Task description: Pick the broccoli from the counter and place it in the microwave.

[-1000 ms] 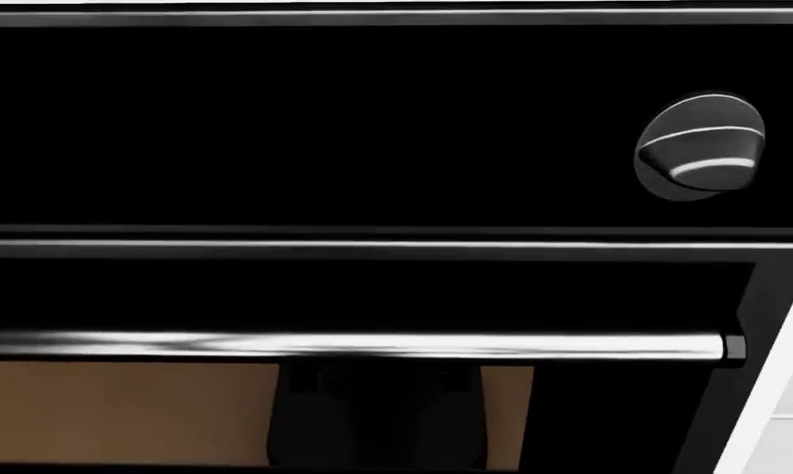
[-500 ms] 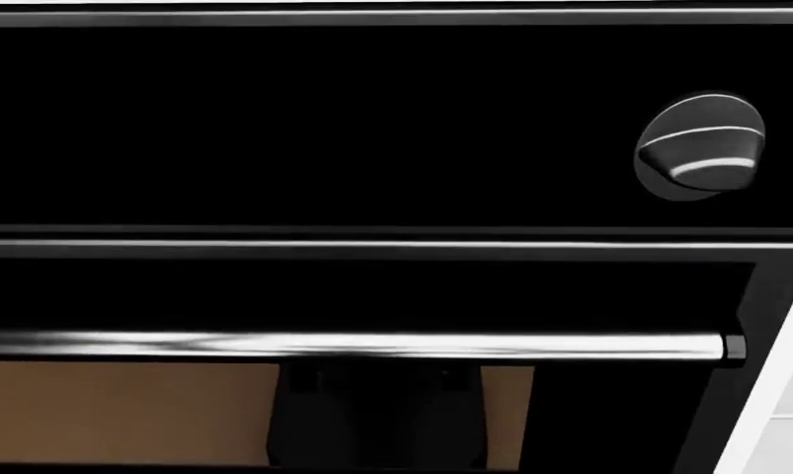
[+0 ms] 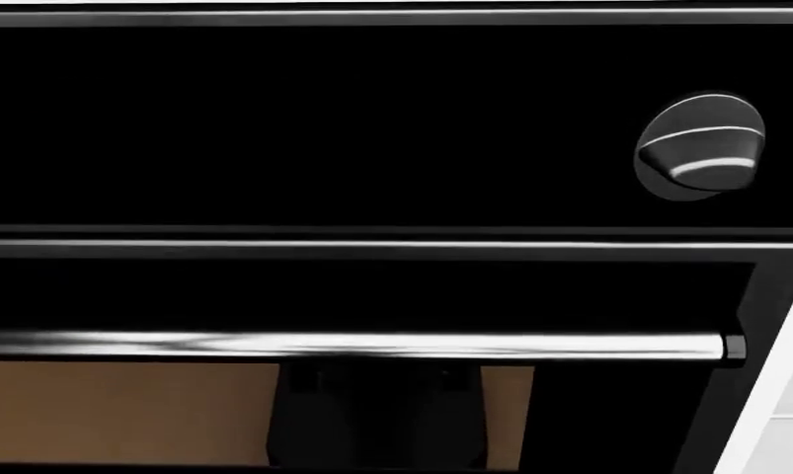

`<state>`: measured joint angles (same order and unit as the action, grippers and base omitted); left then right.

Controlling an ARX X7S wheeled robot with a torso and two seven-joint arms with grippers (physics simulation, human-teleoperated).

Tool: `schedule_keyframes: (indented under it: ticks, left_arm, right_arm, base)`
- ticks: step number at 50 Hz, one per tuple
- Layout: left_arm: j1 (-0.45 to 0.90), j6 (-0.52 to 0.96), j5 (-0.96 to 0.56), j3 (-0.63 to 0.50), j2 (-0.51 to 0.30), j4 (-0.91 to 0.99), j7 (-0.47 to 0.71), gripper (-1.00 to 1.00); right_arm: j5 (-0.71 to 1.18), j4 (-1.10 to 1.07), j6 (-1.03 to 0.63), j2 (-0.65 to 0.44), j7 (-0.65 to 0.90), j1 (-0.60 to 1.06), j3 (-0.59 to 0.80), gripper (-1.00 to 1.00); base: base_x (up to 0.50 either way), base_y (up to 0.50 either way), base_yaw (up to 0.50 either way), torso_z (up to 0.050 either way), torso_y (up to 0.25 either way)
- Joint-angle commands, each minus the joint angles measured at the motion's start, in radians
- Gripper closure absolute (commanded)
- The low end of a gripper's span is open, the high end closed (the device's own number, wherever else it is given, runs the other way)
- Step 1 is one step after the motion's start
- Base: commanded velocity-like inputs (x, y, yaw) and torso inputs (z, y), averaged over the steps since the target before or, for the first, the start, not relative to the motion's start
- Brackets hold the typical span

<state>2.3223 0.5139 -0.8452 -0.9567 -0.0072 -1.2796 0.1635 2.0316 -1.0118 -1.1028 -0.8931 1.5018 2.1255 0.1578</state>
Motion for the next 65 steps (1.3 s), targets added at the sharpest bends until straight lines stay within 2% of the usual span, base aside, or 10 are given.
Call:
schedule_keyframes:
  ticks: [1,6,12,14,15,18,32,40,57,65]
  left_arm:
    - [-0.070,0.180,0.191,0.412,-0.133,0.393,0.078,-1.00]
    - [-0.249,0.378,0.054,0.511,-0.288,0.908,0.285,-1.00]
    - [-0.382,0.519,-0.087,0.613,-0.381,1.243,0.444,-1.00]
    - [-0.421,0.564,-0.144,0.657,-0.406,1.332,0.496,-1.00]
    - [-0.432,0.579,-0.165,0.671,-0.412,1.362,0.513,-1.00]
    - [-0.469,0.627,-0.241,0.720,-0.435,1.456,0.566,-1.00]
    - [-0.561,0.753,-0.536,0.882,-0.478,1.640,0.768,-1.00]
    - [-0.595,0.792,-0.780,0.942,-0.503,1.722,0.982,-1.00]
    - [-0.686,0.672,-1.166,0.947,-0.628,1.868,1.314,-1.00]
    - [-0.742,0.620,-1.220,0.945,-0.664,1.913,1.356,-1.00]
  right_arm:
    - [-0.006,-0.010,0.008,0.010,0.002,-0.005,0.011,-1.00]
    - [-0.027,-0.017,0.003,0.024,-0.008,-0.031,0.002,-1.00]
    - [0.018,-0.029,0.031,0.030,0.059,0.007,0.054,-1.00]
    - [-0.217,-0.035,-0.269,0.330,-0.061,-0.289,-0.246,-1.00]
    - [-0.209,-0.035,-0.419,0.469,-0.053,-0.292,-0.271,-1.00]
    - [-0.200,-0.035,-0.467,0.468,-0.045,-0.296,-0.273,-1.00]
    - [-0.133,-0.035,-0.468,0.463,0.015,-0.305,-0.275,-1.00]
    - [-0.111,-0.035,-0.468,0.451,0.006,-0.306,-0.297,-1.00]
    - [-0.075,-0.035,-0.468,0.455,0.020,-0.321,-0.318,-1.00]
    - [-0.032,-0.035,-0.468,0.456,0.055,-0.326,-0.323,-1.00]
  base:
    - [0.00,0.00,0.00,0.000,0.000]
    - [0.00,0.00,0.00,0.000,0.000]
    - [0.00,0.00,0.00,0.000,0.000]
    - [0.00,0.00,0.00,0.000,0.000]
    - [0.00,0.00,0.00,0.000,0.000]
    - [0.00,0.00,0.00,0.000,0.000]
    - [0.00,0.00,0.00,0.000,0.000]
    - [0.00,0.00,0.00,0.000,0.000]
    - [0.00,0.00,0.00,0.000,0.000]
    - [0.00,0.00,0.00,0.000,0.000]
